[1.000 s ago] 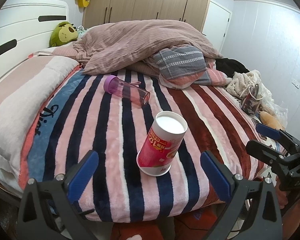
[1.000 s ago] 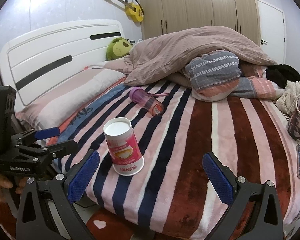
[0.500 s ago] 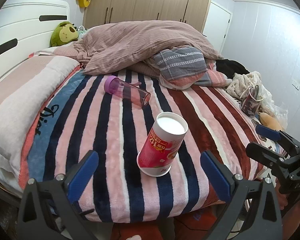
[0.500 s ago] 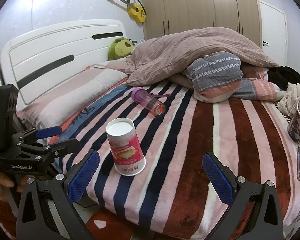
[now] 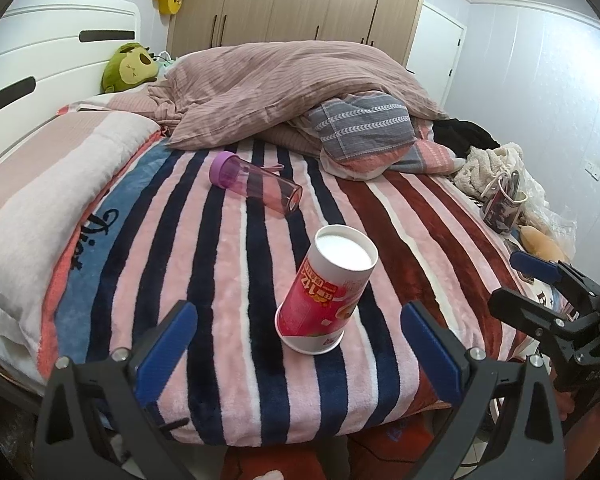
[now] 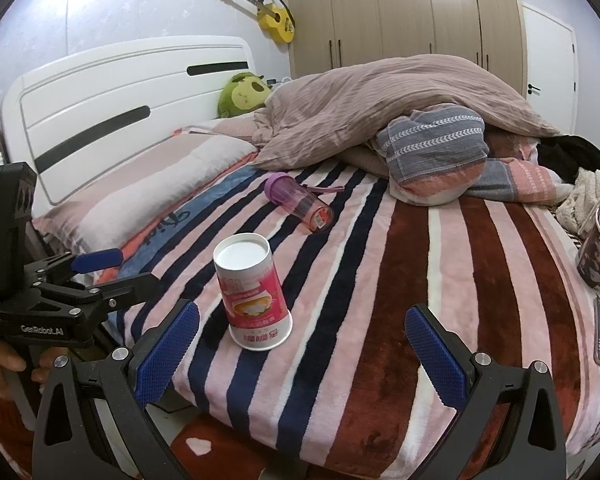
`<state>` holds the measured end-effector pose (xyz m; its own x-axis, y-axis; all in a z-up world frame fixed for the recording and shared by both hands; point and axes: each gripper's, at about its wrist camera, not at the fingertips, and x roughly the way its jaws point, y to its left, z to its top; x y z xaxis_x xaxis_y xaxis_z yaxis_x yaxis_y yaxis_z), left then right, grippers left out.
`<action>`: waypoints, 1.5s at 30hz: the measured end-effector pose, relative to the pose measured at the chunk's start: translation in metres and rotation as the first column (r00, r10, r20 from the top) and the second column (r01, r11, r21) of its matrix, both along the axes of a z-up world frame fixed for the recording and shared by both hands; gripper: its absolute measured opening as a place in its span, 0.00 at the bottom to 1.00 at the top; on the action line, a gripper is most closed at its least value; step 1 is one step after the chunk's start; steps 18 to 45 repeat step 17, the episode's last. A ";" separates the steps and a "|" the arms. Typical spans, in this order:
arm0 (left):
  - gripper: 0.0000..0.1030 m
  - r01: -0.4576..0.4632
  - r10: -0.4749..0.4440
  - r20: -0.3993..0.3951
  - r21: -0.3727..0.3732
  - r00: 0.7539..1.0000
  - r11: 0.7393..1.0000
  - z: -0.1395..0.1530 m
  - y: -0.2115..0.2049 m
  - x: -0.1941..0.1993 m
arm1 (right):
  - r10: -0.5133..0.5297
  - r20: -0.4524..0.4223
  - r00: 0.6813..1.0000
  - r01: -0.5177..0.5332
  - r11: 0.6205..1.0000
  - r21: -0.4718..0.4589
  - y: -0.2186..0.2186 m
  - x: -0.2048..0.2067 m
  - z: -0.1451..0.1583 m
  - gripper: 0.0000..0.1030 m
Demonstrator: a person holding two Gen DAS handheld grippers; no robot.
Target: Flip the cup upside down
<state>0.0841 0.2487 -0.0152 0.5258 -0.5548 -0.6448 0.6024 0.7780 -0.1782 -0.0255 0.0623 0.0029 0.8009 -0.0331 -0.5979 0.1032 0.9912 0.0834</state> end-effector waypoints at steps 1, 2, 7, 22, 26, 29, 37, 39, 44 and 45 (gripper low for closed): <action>0.98 0.000 0.000 0.000 0.000 1.000 1.000 0.000 0.000 0.000 | 0.001 0.000 1.000 -0.001 1.000 0.000 0.000 0.001 0.000 1.00; 0.98 0.001 -0.001 -0.001 0.000 1.000 1.000 0.000 0.001 0.000 | 0.001 -0.001 1.000 -0.001 1.000 0.002 -0.001 0.001 -0.001 1.00; 0.98 -0.001 0.001 -0.001 0.000 1.000 1.000 0.000 0.000 0.000 | 0.005 -0.006 1.000 -0.005 1.000 0.003 -0.002 0.004 -0.002 1.00; 0.98 -0.014 0.014 0.005 -0.013 1.000 1.000 0.003 0.005 0.008 | 0.028 -0.025 0.999 -0.028 1.000 0.000 0.001 0.017 -0.007 1.00; 0.98 -0.014 0.014 0.005 -0.013 1.000 1.000 0.003 0.005 0.008 | 0.028 -0.025 0.999 -0.028 1.000 0.000 0.001 0.017 -0.007 1.00; 0.98 -0.014 0.014 0.005 -0.013 1.000 1.000 0.003 0.005 0.008 | 0.028 -0.025 0.999 -0.028 1.000 0.000 0.001 0.017 -0.007 1.00; 0.98 -0.014 0.014 0.005 -0.013 1.000 1.000 0.003 0.005 0.008 | 0.028 -0.025 0.999 -0.028 1.000 0.000 0.001 0.017 -0.007 1.00; 0.98 -0.014 0.014 0.005 -0.013 1.000 1.000 0.003 0.005 0.008 | 0.028 -0.025 0.999 -0.028 1.000 0.000 0.001 0.017 -0.007 1.00; 0.98 -0.014 0.014 0.005 -0.013 1.000 1.000 0.003 0.005 0.008 | 0.028 -0.025 0.999 -0.028 1.000 0.000 0.001 0.017 -0.007 1.00; 0.98 -0.014 0.014 0.005 -0.013 1.000 1.000 0.003 0.005 0.008 | 0.028 -0.025 0.999 -0.028 1.000 0.000 0.001 0.017 -0.007 1.00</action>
